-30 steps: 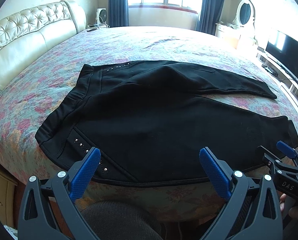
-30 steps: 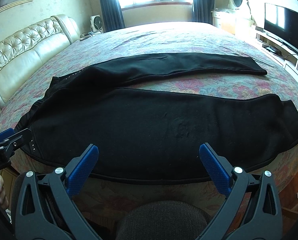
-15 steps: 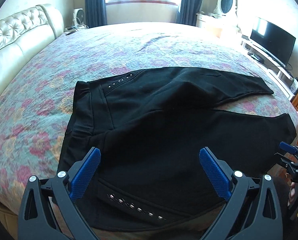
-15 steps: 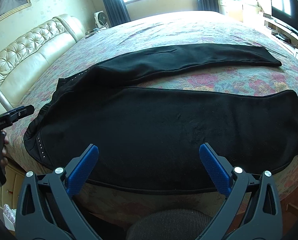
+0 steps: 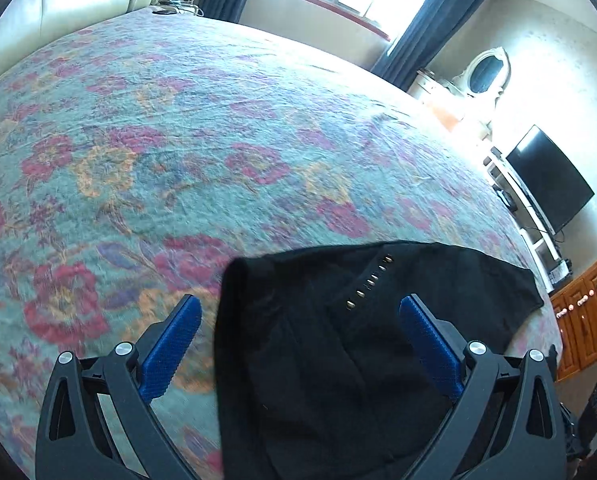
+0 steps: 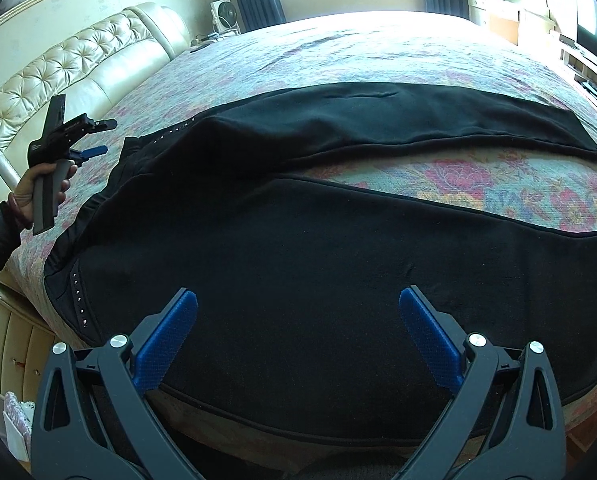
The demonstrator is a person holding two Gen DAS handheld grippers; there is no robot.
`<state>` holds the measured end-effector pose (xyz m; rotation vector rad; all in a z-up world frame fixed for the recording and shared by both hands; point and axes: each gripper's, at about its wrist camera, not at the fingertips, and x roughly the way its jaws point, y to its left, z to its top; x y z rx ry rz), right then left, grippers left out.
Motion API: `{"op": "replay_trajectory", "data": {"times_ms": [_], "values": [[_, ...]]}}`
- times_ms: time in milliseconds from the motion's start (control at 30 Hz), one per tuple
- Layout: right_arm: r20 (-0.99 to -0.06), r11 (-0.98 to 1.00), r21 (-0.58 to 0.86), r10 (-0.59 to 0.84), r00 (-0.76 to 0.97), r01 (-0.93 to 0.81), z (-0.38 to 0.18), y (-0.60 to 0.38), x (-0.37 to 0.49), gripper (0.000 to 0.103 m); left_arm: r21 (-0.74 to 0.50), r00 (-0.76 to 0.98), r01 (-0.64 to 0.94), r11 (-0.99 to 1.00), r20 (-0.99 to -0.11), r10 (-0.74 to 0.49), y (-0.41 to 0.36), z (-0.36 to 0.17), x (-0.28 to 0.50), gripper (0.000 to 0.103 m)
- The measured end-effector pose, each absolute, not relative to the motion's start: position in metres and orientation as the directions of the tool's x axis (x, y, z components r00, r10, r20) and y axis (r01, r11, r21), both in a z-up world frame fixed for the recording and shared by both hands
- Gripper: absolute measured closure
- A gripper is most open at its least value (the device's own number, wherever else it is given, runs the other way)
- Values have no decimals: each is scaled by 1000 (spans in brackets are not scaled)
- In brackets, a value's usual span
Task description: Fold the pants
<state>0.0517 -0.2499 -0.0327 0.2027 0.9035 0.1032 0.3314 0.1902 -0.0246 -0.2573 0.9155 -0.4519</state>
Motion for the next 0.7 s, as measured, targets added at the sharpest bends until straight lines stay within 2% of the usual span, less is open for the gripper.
{"op": "replay_trajectory", "data": {"times_ms": [133,267,433,567,600,633,667,700], "values": [[-787,968,251,200,583,7,-41,-252,61,2,-495,453,296,817,-681,-576,197,-48,355,4],[-794,958,287,227,564,18,-47,-253,67,2,-458,395,323,828,-730,-558,186,-71,360,4],[-792,951,309,251,556,11,-50,-251,70,2,-455,416,406,793,-680,-604,193,-75,351,4],[-793,947,322,274,544,-6,-51,-248,76,2,-498,421,353,792,-672,-610,199,-71,360,5],[-792,947,321,275,545,-12,-50,-248,77,2,-499,428,342,796,-671,-605,199,-71,360,22],[-790,948,318,276,548,-19,-48,-248,78,2,-467,450,329,821,-686,-571,199,-71,363,55],[-788,948,316,278,550,-25,-46,-248,79,2,-433,454,295,852,-720,-524,199,-75,367,95],[-786,948,315,280,551,-33,-44,-248,80,2,-495,432,266,827,-706,-561,203,-80,370,97]]}}
